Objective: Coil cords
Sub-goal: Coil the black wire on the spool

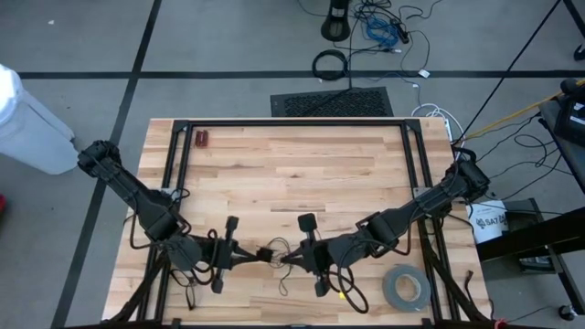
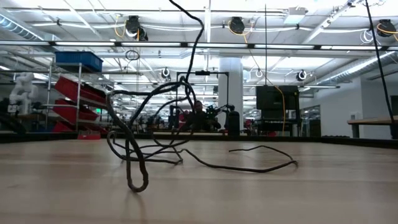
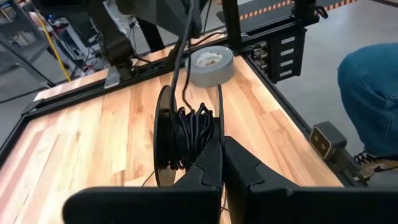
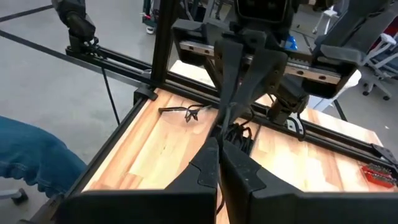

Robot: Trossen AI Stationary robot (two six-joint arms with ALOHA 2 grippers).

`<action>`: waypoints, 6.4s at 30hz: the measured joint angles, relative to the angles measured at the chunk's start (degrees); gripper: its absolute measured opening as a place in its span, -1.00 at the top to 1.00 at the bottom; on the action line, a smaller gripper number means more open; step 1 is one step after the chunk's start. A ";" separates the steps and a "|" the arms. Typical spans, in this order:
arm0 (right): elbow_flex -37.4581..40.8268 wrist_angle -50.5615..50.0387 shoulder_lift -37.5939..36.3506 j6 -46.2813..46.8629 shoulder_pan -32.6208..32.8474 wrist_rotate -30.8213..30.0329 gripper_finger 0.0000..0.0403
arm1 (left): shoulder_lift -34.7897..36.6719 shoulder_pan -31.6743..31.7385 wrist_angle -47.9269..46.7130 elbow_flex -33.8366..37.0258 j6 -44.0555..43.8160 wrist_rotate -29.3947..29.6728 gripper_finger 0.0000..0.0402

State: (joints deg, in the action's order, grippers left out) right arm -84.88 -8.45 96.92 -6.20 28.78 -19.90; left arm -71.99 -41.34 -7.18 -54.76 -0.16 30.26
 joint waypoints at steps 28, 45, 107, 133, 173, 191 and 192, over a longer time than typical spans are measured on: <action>-0.04 -9.66 1.58 5.73 -1.05 8.26 1.00 | 4.00 -7.71 2.86 -1.28 5.46 13.51 1.00; 0.02 -12.00 3.37 9.93 -1.37 9.71 0.67 | 5.75 -14.19 3.42 -2.03 8.04 19.99 1.00; 9.53 26.63 12.31 7.75 -4.40 6.80 0.56 | 5.22 -18.12 10.71 -1.92 14.45 18.84 1.00; 4.52 26.66 12.26 1.09 -8.86 14.38 1.00 | -1.46 -9.11 11.23 -1.92 20.09 -9.34 1.00; -15.45 -11.68 12.15 0.54 -0.44 3.02 1.00 | 0.99 -7.44 -3.67 -1.90 0.40 1.68 1.00; -15.43 -18.56 12.17 5.80 0.10 2.61 1.00 | 3.76 -12.29 -9.62 -1.88 -2.45 14.05 1.00; -15.43 -18.71 12.17 5.81 0.10 2.66 1.00 | 3.76 -12.57 -9.50 -1.88 -2.30 14.58 1.00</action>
State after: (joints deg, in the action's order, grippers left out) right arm -100.31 -27.16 109.10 -0.39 28.88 -17.24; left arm -68.23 -53.91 -16.68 -56.64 -2.47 44.84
